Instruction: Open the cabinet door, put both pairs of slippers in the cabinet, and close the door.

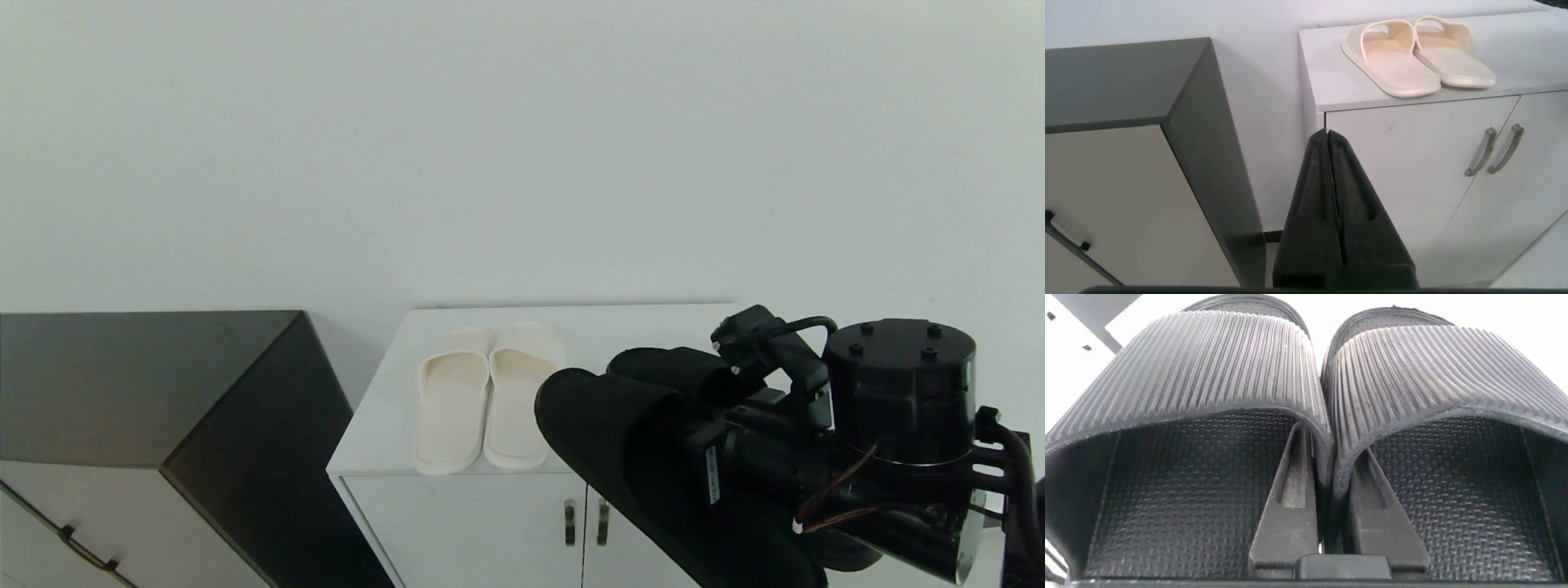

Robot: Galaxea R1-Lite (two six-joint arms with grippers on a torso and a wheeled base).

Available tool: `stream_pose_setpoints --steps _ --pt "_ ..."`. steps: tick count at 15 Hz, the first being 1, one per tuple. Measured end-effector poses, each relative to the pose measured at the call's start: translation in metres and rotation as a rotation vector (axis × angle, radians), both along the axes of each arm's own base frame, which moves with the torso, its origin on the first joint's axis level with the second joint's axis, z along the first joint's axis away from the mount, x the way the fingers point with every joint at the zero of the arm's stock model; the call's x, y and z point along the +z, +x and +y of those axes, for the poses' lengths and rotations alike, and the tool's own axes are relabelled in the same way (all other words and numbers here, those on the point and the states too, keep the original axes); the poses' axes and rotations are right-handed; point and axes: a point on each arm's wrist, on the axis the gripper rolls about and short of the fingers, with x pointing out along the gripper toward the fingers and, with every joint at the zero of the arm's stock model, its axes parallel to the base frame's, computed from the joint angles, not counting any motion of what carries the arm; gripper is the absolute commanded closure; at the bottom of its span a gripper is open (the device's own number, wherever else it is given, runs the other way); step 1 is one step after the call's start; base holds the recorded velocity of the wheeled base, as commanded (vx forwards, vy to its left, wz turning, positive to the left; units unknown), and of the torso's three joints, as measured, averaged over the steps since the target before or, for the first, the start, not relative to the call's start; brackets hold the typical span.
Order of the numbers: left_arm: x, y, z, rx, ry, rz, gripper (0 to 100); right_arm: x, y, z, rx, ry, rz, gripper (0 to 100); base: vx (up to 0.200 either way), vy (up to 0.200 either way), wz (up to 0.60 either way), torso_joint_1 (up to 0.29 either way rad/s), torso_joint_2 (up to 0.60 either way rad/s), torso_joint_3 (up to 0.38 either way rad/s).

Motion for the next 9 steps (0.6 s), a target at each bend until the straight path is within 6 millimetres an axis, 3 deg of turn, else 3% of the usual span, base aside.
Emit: stream_pose_setpoints --steps 9 --pt "0.0 0.0 0.0 -0.001 0.0 0.0 100 -0.0018 -0.0045 -0.0031 0.004 -0.007 0.003 100 -0.2 0.0 0.0 0.002 0.0 0.001"
